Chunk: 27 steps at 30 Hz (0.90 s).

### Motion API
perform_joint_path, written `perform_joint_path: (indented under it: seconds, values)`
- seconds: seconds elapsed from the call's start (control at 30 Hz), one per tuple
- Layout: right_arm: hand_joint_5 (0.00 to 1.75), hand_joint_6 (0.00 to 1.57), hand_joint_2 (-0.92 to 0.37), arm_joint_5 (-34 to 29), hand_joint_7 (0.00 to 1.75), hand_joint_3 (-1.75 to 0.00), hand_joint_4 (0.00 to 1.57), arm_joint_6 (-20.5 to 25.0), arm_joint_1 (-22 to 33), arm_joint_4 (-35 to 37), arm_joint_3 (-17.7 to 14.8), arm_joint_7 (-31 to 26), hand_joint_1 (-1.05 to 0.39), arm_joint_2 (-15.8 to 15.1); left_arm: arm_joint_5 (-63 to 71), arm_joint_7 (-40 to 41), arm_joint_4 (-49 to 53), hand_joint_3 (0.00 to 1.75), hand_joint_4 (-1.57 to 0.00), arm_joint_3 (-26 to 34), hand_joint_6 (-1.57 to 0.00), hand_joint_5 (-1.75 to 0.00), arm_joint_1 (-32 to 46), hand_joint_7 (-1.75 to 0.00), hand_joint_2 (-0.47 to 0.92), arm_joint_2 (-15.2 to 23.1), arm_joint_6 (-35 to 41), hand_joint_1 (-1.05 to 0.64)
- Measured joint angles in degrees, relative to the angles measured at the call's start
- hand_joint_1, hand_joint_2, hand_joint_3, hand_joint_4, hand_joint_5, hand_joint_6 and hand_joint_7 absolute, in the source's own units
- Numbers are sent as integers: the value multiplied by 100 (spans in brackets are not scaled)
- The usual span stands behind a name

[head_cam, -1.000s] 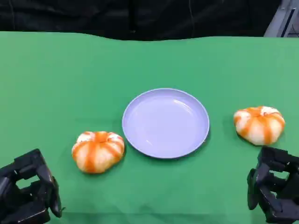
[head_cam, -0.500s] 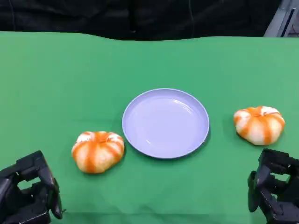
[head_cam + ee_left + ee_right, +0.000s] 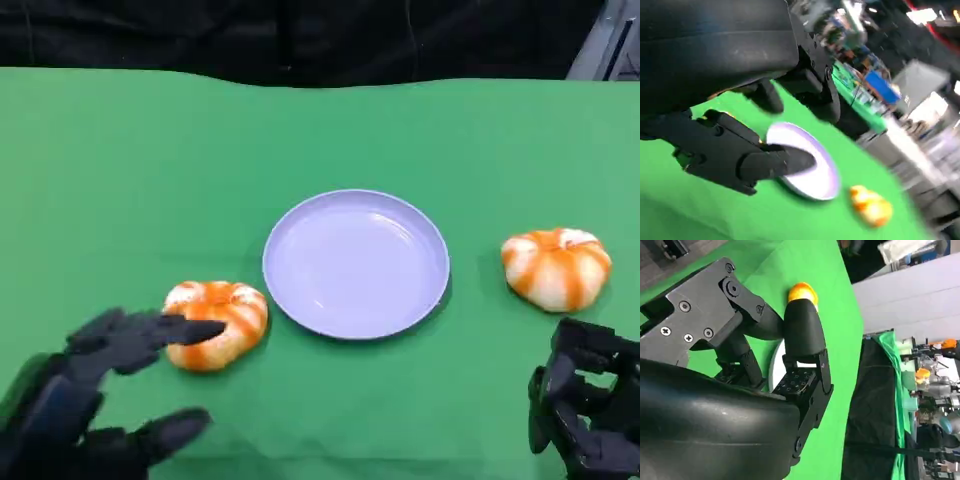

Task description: Grasp the bread from the table and place it into the plate.

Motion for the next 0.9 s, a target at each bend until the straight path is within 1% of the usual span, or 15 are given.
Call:
perform_joint_path:
  seconds: [0.07,0.17,0.2,0.27,0.33,0.4,0.53,0.7,0.9]
  values:
    - [171,87,-42,0,146,-126,90,0,-4,29,-1,2,-15,0,984,201,-203,15,-2,-135,-43,-25,-231,-1,92,119,65,-93]
    - [171,86,-42,-1,147,-126,90,0,-14,46,-14,-4,-15,-4,2495,468,-364,14,-1,-557,-42,-23,-783,0,92,354,398,-93]
    - [171,86,-42,-2,148,-126,90,0,-33,46,-21,-8,-14,-9,2787,559,-401,17,0,-679,-36,-12,-936,-1,92,431,516,-95]
    - [172,86,-42,-1,148,-126,89,20,-10,21,-70,-55,-14,-22,3095,814,-83,21,0,-958,-29,-3,-1314,0,92,491,781,-96]
    - [172,86,-42,-1,149,-126,90,66,10,-50,-65,-79,-14,-28,3394,911,629,23,0,-1325,-28,-1,-1733,0,92,504,1221,-96]
    - [171,86,-42,-3,149,-126,90,94,55,-121,-65,-102,-13,-29,3521,1078,1317,23,0,-1622,-28,0,-1980,0,92,546,1545,-95]
    - [170,85,-44,-5,148,-124,89,146,123,-270,-52,-161,-13,-31,3596,1619,2315,24,0,-2118,-27,0,-2372,0,92,667,1827,-94]
    - [168,86,-43,-2,147,-126,90,240,154,-376,-19,-188,-12,-31,3569,2143,3259,33,0,-2619,-25,0,-2751,0,92,796,2102,-95]
    - [167,87,-42,10,145,-127,92,314,174,-442,-19,-202,-12,-30,3472,2459,3645,37,0,-2957,-22,0,-2924,0,92,876,2505,-97]
